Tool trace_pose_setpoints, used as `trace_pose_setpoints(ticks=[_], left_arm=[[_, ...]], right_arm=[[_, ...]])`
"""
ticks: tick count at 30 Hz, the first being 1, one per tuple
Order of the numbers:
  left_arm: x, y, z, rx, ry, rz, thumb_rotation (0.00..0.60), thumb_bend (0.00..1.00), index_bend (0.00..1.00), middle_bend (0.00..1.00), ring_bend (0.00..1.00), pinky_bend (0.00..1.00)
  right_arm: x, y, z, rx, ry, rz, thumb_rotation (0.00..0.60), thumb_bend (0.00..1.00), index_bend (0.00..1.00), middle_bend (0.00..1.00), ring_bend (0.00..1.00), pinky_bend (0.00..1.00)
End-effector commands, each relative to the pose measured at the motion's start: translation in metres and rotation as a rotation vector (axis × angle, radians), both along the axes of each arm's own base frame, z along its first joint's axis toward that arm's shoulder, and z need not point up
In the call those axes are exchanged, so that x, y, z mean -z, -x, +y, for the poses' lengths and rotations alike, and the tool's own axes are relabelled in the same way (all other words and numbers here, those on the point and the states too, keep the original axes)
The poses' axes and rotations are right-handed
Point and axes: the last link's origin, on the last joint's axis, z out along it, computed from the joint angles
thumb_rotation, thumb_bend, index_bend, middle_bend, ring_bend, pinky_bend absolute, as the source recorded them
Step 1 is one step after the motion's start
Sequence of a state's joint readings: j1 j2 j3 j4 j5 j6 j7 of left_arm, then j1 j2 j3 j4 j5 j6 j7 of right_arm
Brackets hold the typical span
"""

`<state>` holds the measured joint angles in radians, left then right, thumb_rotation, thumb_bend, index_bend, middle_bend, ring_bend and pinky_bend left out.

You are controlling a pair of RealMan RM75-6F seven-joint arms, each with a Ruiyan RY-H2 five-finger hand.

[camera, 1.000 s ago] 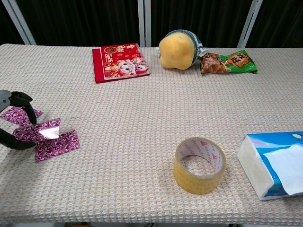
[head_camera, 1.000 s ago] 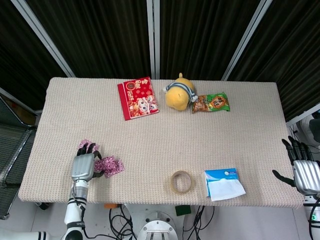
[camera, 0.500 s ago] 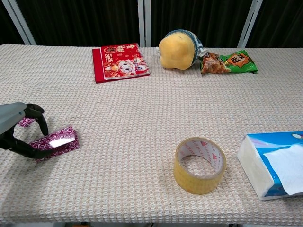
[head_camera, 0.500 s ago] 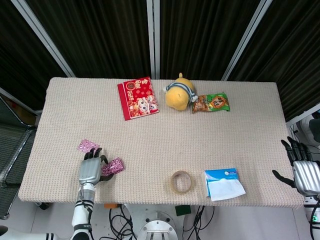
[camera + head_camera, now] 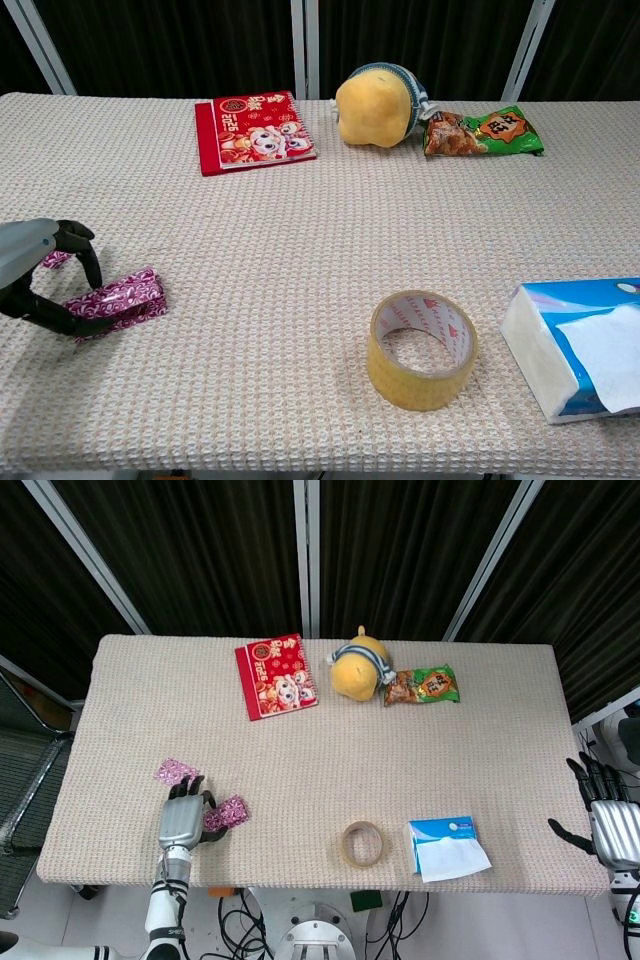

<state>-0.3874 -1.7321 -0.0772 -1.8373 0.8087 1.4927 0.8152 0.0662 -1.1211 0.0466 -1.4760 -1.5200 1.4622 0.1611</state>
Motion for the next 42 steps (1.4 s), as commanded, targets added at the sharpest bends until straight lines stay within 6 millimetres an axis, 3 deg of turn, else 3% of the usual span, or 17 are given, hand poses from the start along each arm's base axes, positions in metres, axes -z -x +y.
trace_pose_setpoints(ticks=[1, 22, 33, 42], left_arm=[[0.001, 0.001, 0.0, -0.005, 0.005, 0.004, 0.495, 0.18, 0.49, 0.1, 0.0, 0.11], [0.002, 0.001, -0.005, -0.004, 0.033, -0.022, 0.453, 0.18, 0.35, 0.1, 0.0, 0.11], [-0.001, -0.001, -0.006, 0.001, 0.037, -0.036, 0.452, 0.18, 0.34, 0.1, 0.0, 0.11], [-0.035, -0.007, 0.001, 0.098, -0.034, -0.004, 0.45, 0.18, 0.34, 0.1, 0.0, 0.12]], right_arm=[[-0.001, 0.0, 0.0, 0.0, 0.001, 0.001, 0.591, 0.43, 0.0, 0.0, 0.0, 0.0], [-0.003, 0.0, 0.0, 0.0, 0.013, 0.018, 0.6, 0.43, 0.0, 0.0, 0.0, 0.0], [-0.003, 0.0, 0.001, 0.001, 0.015, 0.018, 0.6, 0.43, 0.0, 0.0, 0.0, 0.0], [-0.005, -0.003, 0.001, -0.011, 0.021, 0.018, 0.6, 0.43, 0.0, 0.0, 0.0, 0.0]])
